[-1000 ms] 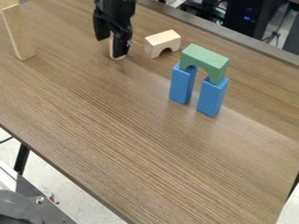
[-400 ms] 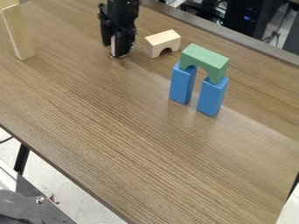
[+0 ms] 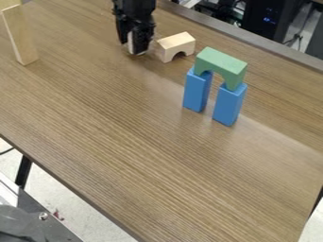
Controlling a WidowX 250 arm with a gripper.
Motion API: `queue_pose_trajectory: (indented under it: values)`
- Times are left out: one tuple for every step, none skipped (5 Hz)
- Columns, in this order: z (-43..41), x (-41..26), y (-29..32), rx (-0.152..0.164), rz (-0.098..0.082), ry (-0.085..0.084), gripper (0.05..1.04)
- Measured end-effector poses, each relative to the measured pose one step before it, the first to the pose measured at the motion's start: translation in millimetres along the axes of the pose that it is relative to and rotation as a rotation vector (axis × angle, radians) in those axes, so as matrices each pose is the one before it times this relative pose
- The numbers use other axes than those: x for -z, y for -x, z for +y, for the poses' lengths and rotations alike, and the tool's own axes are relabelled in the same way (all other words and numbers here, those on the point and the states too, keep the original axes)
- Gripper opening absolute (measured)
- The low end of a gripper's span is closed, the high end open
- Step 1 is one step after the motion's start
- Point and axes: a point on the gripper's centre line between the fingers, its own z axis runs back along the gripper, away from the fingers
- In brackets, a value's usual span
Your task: Put the cylinder on top of the arch
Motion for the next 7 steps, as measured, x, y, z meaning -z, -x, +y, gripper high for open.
queue_pose_trajectory:
  values:
    - [-2.03, -17.41, -8.50, 0.0118, -0.0194, 0.0102, 0.554]
    - [-7.28, -9.60, -9.42, 0.0254, -0.0024, 0.0081, 0.554]
    - [-12.31, -0.52, -9.27, 0.0376, 0.0027, -0.0098, 0.554]
    - [-8.18, -5.35, -12.42, 0.0208, -0.0184, -0.0155, 0.554]
    - [0.54, -0.17, -6.28, -0.0096, -0.0012, 0.0022, 0.554]
    - [-0.13, 6.45, -6.42, -0.0075, 0.0208, 0.0013, 0.554]
    - [3.52, 1.36, -2.94, -0.0083, 0.0049, -0.0087, 0.554]
